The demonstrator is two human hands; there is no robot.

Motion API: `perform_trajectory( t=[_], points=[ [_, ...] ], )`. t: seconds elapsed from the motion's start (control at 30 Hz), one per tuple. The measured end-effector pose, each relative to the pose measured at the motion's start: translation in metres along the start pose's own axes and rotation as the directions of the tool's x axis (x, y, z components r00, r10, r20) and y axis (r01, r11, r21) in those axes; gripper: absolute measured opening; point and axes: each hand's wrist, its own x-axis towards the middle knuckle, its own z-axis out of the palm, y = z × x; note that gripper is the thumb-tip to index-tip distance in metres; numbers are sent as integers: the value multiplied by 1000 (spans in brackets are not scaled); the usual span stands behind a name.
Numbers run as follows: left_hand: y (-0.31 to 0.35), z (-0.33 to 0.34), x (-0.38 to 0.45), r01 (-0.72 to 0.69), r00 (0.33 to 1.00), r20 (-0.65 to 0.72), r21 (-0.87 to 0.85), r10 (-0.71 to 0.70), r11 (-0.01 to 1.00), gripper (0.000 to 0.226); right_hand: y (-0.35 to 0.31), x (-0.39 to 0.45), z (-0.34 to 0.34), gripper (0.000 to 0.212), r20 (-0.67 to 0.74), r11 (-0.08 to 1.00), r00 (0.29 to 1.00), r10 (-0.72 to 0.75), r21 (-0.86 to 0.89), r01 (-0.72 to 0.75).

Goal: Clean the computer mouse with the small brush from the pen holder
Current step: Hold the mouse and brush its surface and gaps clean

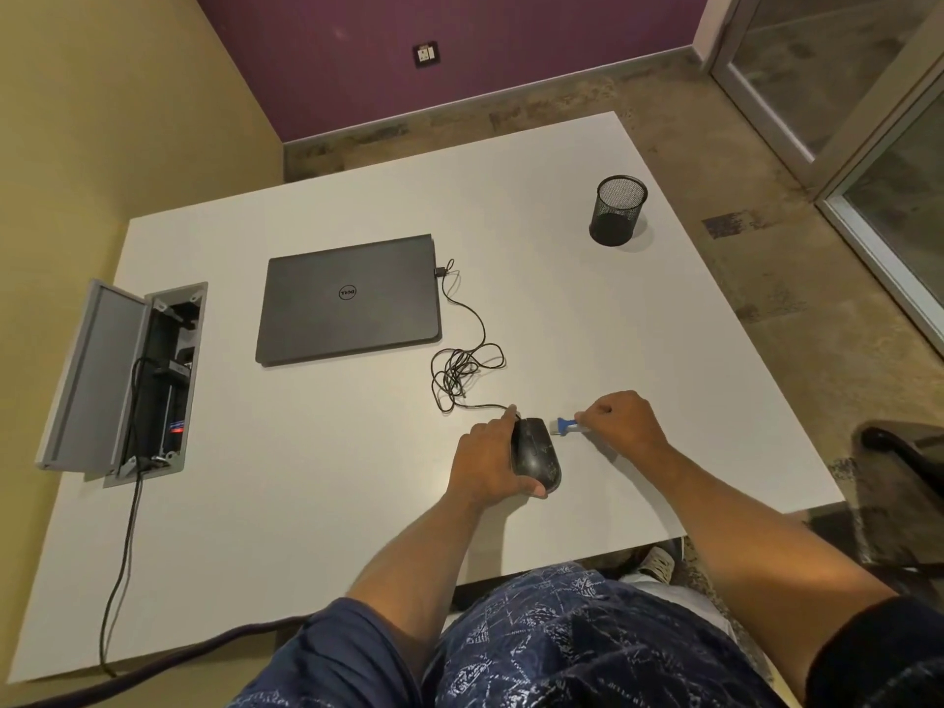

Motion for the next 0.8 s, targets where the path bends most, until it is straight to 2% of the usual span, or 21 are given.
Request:
perform_trajectory(
  t=[0.07, 0.17, 0.33, 0.4, 0.5, 0.67, 0.8],
  points=[
    [0, 0, 0, 0, 1000, -1, 2, 0, 1000, 140, -3, -2, 1, 25, 84, 998, 996, -22, 64, 17],
    [0, 1, 0, -3, 1000, -4, -2, 3, 1000, 139, -5, -4, 5, 21, 204, 999, 978, -45, -20, 50],
    [0, 1, -1, -6, 1000, -12, 9, 6, 1000, 138, 4, 2, 4, 21, 6, 999, 999, -53, -3, 53],
    [0, 1, -1, -3, 1000, -14, 6, 4, 1000, 138, 5, 3, 3, 19, 55, 996, 995, -81, 39, 79],
    [0, 0, 0, -1, 1000, -14, 4, 1, 1000, 138, 4, 1, 5, 19, 191, 992, 974, -120, -16, 125],
    [-1, 1, -1, -7, 1000, -22, 2, 7, 1000, 137, 2, 4, 9, 20, 8, 990, 991, -134, -31, 134],
    [-1, 0, -1, -10, 1000, -26, 4, 10, 1000, 137, -2, 4, 11, 18, 148, 988, 979, -137, -44, 145]
  ],
)
